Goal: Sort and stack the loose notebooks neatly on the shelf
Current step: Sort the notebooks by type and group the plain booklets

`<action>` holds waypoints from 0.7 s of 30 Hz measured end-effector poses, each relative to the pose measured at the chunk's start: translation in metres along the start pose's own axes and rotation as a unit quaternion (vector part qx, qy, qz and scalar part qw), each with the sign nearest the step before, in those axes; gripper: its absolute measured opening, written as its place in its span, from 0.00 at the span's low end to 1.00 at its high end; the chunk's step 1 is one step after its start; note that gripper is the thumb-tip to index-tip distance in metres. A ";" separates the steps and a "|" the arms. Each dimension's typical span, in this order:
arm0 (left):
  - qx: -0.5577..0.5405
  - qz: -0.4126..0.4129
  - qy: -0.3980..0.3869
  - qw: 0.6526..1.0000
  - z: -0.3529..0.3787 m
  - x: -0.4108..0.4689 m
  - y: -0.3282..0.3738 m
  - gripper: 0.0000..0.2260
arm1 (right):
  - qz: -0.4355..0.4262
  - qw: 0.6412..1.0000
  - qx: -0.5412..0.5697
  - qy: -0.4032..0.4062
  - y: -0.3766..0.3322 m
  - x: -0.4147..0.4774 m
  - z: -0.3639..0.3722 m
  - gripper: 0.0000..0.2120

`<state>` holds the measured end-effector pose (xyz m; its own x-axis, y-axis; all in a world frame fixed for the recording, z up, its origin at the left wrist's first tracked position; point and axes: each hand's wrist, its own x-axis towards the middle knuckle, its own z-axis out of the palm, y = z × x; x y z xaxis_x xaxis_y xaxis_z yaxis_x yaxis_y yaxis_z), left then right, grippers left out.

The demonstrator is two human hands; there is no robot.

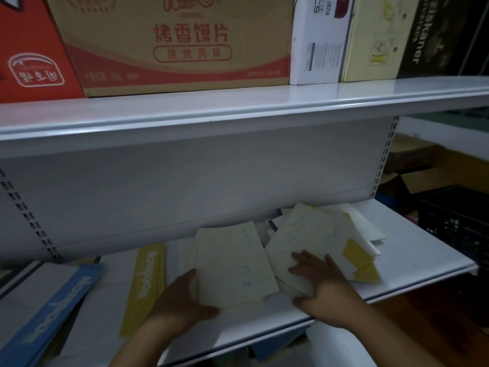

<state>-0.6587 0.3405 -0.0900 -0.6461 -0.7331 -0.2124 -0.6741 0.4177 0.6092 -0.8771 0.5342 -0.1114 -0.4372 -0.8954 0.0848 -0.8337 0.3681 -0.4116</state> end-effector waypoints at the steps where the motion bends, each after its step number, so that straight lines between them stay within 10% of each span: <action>1: 0.002 -0.003 -0.006 1.000 0.002 0.001 0.002 0.46 | 0.007 1.000 0.000 0.007 0.001 -0.002 -0.003 0.37; 10: 0.009 -0.028 -0.032 0.999 0.005 0.001 0.010 0.43 | 0.020 0.989 -0.100 0.108 -0.008 -0.030 0.011 0.15; 14: 0.004 -0.036 -0.035 0.999 0.002 0.001 0.012 0.40 | 0.025 0.997 0.011 0.069 0.006 -0.041 -0.035 0.11; 21: -0.147 -0.031 0.055 0.987 -0.008 -0.005 0.013 0.23 | -0.056 0.954 0.131 0.265 -0.015 -0.034 -0.087 0.12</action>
<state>-0.6612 0.3454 -0.0746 -0.5530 -0.8131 -0.1818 -0.5677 0.2080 0.7965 -0.8792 0.5808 -0.0292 -0.5169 -0.6473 0.5602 -0.8031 0.1401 -0.5792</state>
